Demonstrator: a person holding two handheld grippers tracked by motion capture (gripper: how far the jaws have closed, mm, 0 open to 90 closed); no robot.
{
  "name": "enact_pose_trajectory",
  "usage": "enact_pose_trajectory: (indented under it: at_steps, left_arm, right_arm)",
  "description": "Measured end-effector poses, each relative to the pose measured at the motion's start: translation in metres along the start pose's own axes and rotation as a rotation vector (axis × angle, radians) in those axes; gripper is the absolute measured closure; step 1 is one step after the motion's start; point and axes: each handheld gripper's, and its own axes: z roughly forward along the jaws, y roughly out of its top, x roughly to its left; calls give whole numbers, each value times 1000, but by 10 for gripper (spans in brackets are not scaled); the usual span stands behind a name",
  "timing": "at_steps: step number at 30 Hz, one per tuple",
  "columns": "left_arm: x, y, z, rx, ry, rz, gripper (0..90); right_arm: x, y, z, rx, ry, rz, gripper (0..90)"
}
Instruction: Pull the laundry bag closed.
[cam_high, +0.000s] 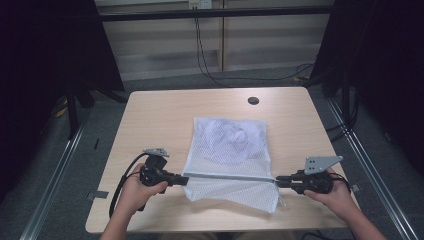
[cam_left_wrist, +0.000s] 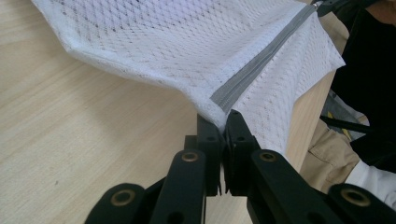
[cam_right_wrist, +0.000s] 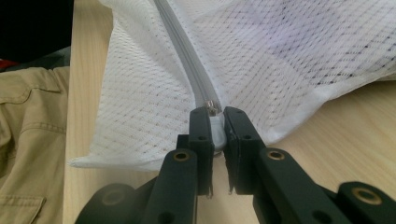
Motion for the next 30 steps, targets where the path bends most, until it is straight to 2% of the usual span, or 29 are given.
enact_pose_trajectory:
  at_steps: [8,10,11,13,14,15,16,18,20,23,24,27,28,30]
  left_arm:
    - [-1,0,4,19,-2,21,860]
    - [-2,-1,5,20,8,39,819]
    - [-3,-1,5,9,27,49,765]
    - [-3,-1,4,1,38,69,642]
    - [-2,-1,4,-11,38,94,564]
    - [-3,-1,4,-36,61,131,463]
    - [-3,-1,3,-39,68,164,347]
    - [-4,-1,3,-61,92,221,236]
    - [-5,-1,2,-84,134,264,139]
    - [-4,-1,0,-115,181,291,77]
    - [-4,-1,-1,-114,202,285,66]
    - [1,-3,-7,-158,266,269,52]
    - [3,-4,-10,-172,274,257,48]
    - [7,-6,-15,-195,318,241,49]
  right_arm:
    - [0,-3,-4,-25,0,-9,817]
    - [0,-3,-4,-24,-2,-11,812]
    - [1,-3,-4,-31,-11,-10,803]
    - [1,-2,-5,-53,-13,-13,723]
    - [1,-1,-5,-62,-22,-4,631]
    - [0,0,-6,-75,-36,13,504]
    - [0,0,-6,-81,-63,28,428]
    - [-1,0,-7,-87,-83,36,371]
    - [-3,0,-8,-86,-124,62,250]
    - [-5,-1,-9,-88,-167,76,169]
    - [-6,-1,-10,-87,-178,77,151]
    - [-8,-2,-13,-101,-230,92,105]
    - [-8,-2,-15,-108,-249,102,97]
    - [-10,-3,-19,-118,-279,114,97]
